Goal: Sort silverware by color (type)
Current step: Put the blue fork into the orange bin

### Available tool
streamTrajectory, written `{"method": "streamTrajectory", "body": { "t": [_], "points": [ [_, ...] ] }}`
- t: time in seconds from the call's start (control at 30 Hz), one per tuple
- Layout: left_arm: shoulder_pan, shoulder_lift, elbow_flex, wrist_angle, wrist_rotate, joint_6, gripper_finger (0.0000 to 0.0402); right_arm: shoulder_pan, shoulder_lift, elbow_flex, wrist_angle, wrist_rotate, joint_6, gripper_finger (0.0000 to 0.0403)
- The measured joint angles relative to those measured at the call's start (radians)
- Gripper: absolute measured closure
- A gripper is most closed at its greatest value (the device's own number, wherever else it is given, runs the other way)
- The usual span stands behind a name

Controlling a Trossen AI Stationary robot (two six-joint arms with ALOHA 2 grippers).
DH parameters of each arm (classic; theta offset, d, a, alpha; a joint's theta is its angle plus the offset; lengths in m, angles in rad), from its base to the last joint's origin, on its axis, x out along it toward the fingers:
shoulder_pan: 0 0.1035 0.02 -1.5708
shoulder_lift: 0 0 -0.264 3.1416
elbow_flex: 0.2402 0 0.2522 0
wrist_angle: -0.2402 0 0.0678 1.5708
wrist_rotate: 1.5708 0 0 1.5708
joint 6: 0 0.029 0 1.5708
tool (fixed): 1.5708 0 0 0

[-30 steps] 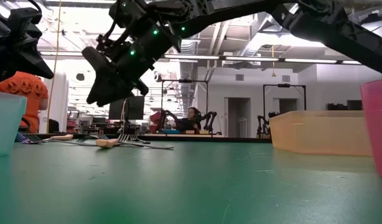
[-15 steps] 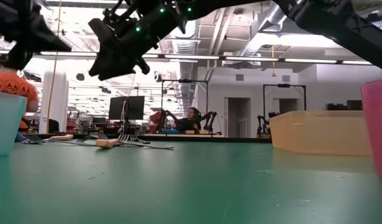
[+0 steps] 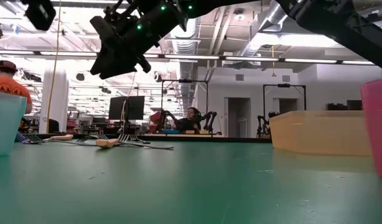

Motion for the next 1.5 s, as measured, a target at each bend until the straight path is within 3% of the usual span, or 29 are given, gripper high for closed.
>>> {"method": "streamTrajectory", "body": {
  "t": [0.23, 0.33, 0.5, 0.77, 1.03, 1.5],
  "points": [
    [0.001, 0.013, 0.000, 0.155, 0.039, 0.096, 0.0402, 0.001, 0.000, 0.000, -0.007, -0.009, -0.024, 0.0243],
    [0.001, 0.013, 0.000, 0.163, -0.005, 0.094, 0.0402, 0.004, 0.000, 0.000, -0.007, -0.073, -0.061, 0.0243],
    [0.001, 0.013, 0.000, 0.162, -0.161, -0.048, 0.0402, 0.016, 0.001, 0.000, -0.008, -0.098, -0.068, 0.0243],
    [0.001, 0.071, 0.000, 0.059, -0.168, -0.145, 0.0402, 0.006, 0.001, 0.000, -0.067, -0.080, -0.076, 0.0243],
    [0.002, 0.121, 0.000, 0.065, -0.191, -0.211, 0.0402, -0.013, 0.002, 0.000, -0.143, -0.068, -0.095, 0.0243],
    [0.061, 0.148, 0.000, 0.065, -0.226, -0.210, 0.0402, -0.011, 0.002, 0.000, -0.149, -0.069, -0.103, 0.0243]
  ]
}}
